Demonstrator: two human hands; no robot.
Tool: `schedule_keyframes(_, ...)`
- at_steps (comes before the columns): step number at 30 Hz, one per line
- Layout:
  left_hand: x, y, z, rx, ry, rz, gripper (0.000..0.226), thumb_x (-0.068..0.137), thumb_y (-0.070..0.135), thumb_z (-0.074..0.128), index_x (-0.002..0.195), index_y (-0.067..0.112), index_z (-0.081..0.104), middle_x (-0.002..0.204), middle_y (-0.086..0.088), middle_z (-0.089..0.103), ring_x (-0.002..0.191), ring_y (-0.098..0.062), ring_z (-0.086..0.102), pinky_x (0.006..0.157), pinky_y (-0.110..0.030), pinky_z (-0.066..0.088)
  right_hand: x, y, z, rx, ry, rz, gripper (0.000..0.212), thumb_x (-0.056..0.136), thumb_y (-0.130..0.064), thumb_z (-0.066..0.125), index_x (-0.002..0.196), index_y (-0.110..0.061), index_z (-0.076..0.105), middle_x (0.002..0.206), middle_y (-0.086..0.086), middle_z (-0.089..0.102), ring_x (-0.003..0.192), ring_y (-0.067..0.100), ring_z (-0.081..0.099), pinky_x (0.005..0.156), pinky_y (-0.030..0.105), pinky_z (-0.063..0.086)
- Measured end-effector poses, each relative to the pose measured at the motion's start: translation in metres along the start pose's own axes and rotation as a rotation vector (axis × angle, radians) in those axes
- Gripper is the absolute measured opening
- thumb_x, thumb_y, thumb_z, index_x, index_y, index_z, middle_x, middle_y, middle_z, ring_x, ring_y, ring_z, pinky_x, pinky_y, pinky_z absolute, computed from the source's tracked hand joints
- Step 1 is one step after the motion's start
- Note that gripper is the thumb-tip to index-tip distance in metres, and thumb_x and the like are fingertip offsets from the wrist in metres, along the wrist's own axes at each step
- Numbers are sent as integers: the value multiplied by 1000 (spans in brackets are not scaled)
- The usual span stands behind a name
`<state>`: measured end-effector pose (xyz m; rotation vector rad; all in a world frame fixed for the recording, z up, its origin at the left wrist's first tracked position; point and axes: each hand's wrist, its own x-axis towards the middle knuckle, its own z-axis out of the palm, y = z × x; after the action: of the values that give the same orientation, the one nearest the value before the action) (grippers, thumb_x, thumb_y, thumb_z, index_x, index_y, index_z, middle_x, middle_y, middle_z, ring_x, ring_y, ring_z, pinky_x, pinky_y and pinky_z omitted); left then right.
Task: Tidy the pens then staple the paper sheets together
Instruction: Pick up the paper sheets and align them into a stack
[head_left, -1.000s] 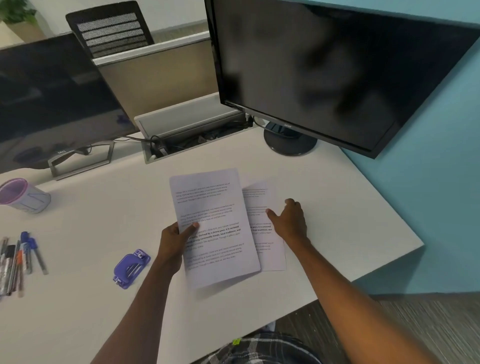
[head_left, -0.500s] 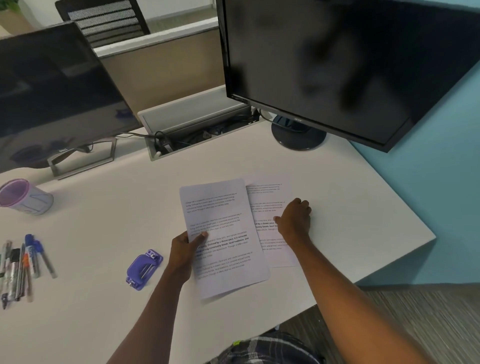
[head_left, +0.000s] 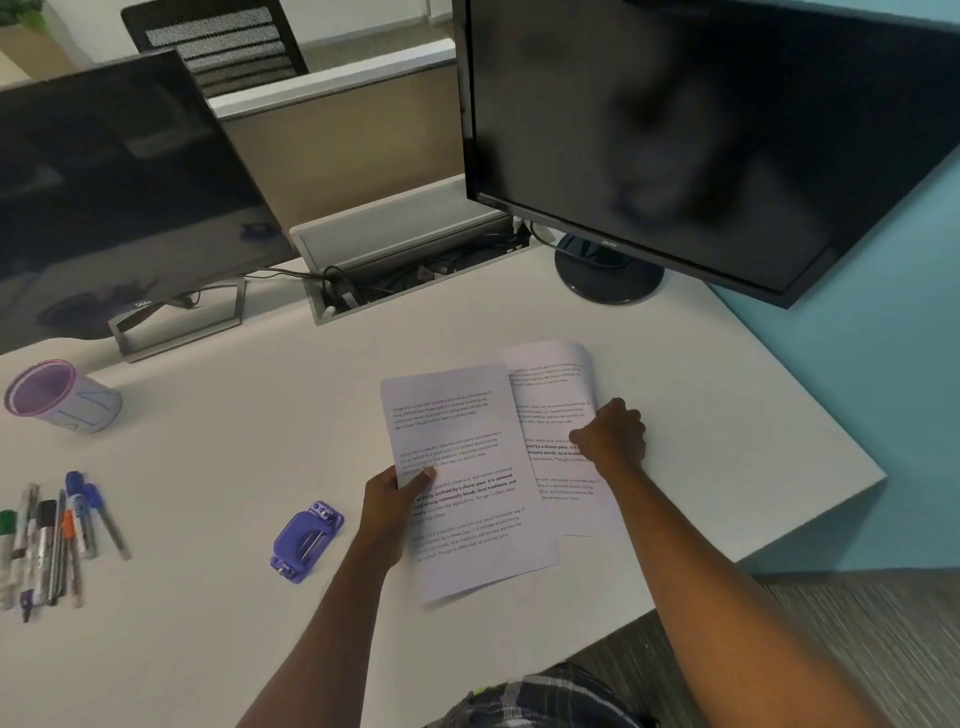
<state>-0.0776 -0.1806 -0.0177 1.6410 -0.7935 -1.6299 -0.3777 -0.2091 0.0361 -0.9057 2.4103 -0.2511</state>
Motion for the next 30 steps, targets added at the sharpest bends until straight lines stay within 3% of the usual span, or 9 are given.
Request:
schedule_keyframes(5,0,-1,0,10,-11,5,18,96,15,76,112,7,76,105,-10,83,93,-36,81,84,-49,65,-4,4,-10,169,4,-8,51,79,-12,81,118,-8,49,120,16,67,102,37,68,81,43,60)
schedule_keyframes(10,-2,3,3,6,19,-9,20,96,13,75,115,5,75,107,-11,83,93,-36,80,87,-51,65,-11,4,-30,302,2,-86,49,78,-9,81,117,-9,53,120,14,69,100,36,69,83,44,61)
schedule_keyframes(13,-4,7,6,21,42,-10,19,96,12,76,114,6,75,106,-11,82,91,-33,80,78,-44,65,-20,-3,-49,327,-16,-193,40,79,-7,80,113,-10,60,117,11,73,95,31,71,80,46,62)
schedule_keyframes(17,-6,10,7,31,45,-5,23,95,10,76,117,5,74,108,-12,82,93,-36,80,81,-47,65,-37,-20,-75,346,-10,-368,27,84,-10,78,106,-18,65,111,0,73,81,18,67,59,27,55)
schedule_keyframes(20,-7,12,8,-6,57,16,18,98,16,73,115,10,76,107,-9,83,92,-33,80,79,-45,65,-51,-35,-95,377,-30,-446,26,86,-15,80,107,-20,64,104,-8,67,82,13,64,55,20,48)
schedule_keyframes(23,-7,14,11,-18,130,-9,17,106,22,61,108,15,76,103,-4,83,94,-31,79,78,-42,64,-62,-48,-111,459,-93,-483,29,87,-17,80,111,-23,65,99,-16,64,77,5,63,54,17,46)
schedule_keyframes(26,-6,15,11,10,141,-38,22,109,20,54,106,16,75,104,-6,82,99,-34,78,91,-51,63,-69,-58,-118,555,-246,-467,30,86,-16,80,108,-29,65,92,-21,67,75,8,70,50,15,50)
schedule_keyframes(28,-7,14,11,7,127,-43,25,110,20,51,109,10,74,107,-10,82,103,-39,77,96,-56,61,-69,-62,-113,633,-364,-415,30,84,-12,82,106,-27,69,94,-14,74,73,13,76,49,20,56)
schedule_keyframes(30,-7,13,11,-15,118,-46,31,111,19,48,114,-3,69,111,-18,79,106,-44,74,99,-61,58,-66,-61,-100,688,-435,-352,34,81,-7,84,111,-19,72,103,-3,78,80,19,78,58,29,62)
